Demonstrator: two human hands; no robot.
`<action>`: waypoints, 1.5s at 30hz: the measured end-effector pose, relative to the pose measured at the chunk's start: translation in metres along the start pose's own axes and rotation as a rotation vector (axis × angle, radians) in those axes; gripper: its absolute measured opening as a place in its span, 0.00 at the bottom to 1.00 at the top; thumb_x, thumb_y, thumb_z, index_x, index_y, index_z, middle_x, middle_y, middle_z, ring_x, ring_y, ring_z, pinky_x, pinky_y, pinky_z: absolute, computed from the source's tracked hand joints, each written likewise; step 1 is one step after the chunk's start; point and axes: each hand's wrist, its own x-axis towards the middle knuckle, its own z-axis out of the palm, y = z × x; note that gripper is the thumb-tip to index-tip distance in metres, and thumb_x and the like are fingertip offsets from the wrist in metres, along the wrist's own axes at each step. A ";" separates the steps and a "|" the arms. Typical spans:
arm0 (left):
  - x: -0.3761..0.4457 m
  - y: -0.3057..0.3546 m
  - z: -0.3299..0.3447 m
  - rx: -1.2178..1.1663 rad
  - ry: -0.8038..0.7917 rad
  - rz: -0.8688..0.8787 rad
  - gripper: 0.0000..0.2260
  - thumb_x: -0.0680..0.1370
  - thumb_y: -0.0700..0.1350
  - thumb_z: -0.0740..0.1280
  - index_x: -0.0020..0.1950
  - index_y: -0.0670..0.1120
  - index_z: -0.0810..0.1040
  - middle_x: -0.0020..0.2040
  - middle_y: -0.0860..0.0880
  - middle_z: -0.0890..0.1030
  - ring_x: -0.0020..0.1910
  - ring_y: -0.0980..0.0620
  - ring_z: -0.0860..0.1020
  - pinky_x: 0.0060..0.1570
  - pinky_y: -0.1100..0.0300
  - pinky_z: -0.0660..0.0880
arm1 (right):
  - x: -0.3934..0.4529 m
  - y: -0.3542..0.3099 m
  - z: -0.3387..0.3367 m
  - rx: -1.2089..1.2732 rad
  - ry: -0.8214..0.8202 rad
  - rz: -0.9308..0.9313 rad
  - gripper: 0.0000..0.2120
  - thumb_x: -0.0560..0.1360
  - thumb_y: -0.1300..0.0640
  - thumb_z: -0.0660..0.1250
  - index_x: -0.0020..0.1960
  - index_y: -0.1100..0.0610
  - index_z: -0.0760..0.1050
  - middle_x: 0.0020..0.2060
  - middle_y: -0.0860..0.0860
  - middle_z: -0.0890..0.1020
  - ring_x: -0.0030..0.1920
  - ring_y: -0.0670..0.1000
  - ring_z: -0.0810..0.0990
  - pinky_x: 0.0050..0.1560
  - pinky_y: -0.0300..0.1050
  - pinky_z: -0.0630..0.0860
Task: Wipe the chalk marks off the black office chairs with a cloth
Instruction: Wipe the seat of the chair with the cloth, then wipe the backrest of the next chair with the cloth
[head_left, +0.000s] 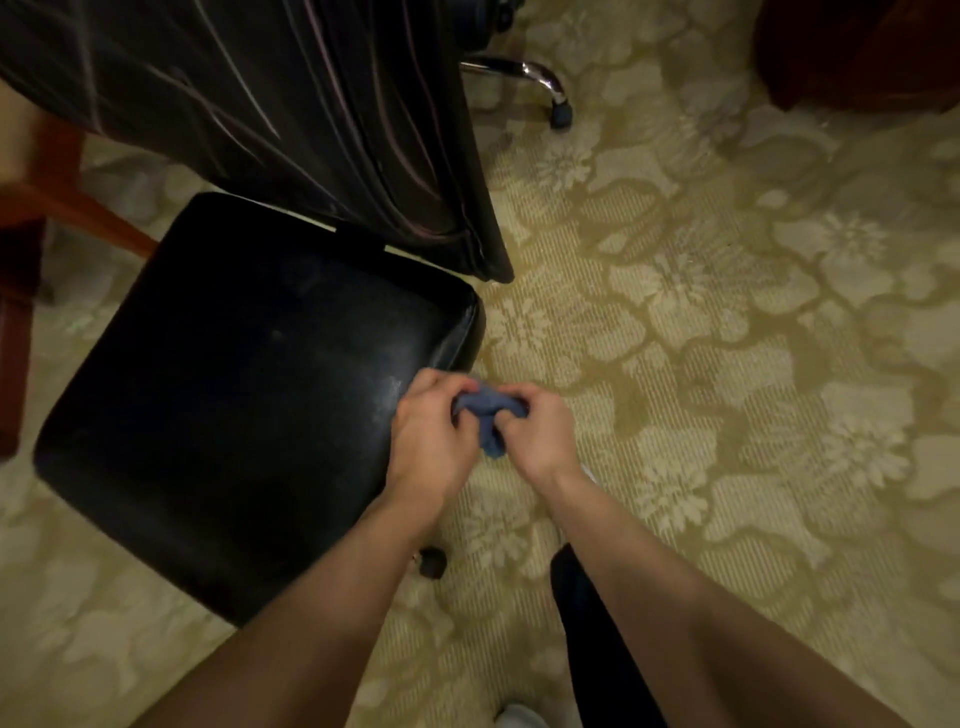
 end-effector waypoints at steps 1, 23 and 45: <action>0.004 0.009 0.000 -0.046 0.018 -0.034 0.14 0.74 0.33 0.67 0.58 0.43 0.82 0.55 0.47 0.77 0.51 0.55 0.76 0.52 0.76 0.66 | 0.000 -0.005 -0.006 0.009 0.034 0.001 0.13 0.73 0.66 0.64 0.54 0.56 0.81 0.45 0.53 0.84 0.46 0.53 0.83 0.50 0.50 0.81; 0.019 0.187 -0.075 -1.281 -0.186 -0.829 0.19 0.79 0.35 0.67 0.68 0.49 0.72 0.46 0.45 0.83 0.39 0.50 0.80 0.37 0.57 0.74 | -0.045 -0.157 -0.176 -0.005 0.025 -0.075 0.17 0.76 0.71 0.59 0.49 0.52 0.79 0.47 0.54 0.84 0.50 0.56 0.83 0.53 0.53 0.81; 0.029 0.301 -0.208 -0.628 0.211 -0.395 0.12 0.74 0.39 0.73 0.55 0.50 0.81 0.46 0.50 0.84 0.44 0.53 0.83 0.42 0.59 0.81 | -0.033 -0.341 -0.250 -0.311 -0.353 -0.593 0.20 0.70 0.65 0.68 0.49 0.39 0.77 0.43 0.45 0.85 0.45 0.45 0.84 0.50 0.54 0.82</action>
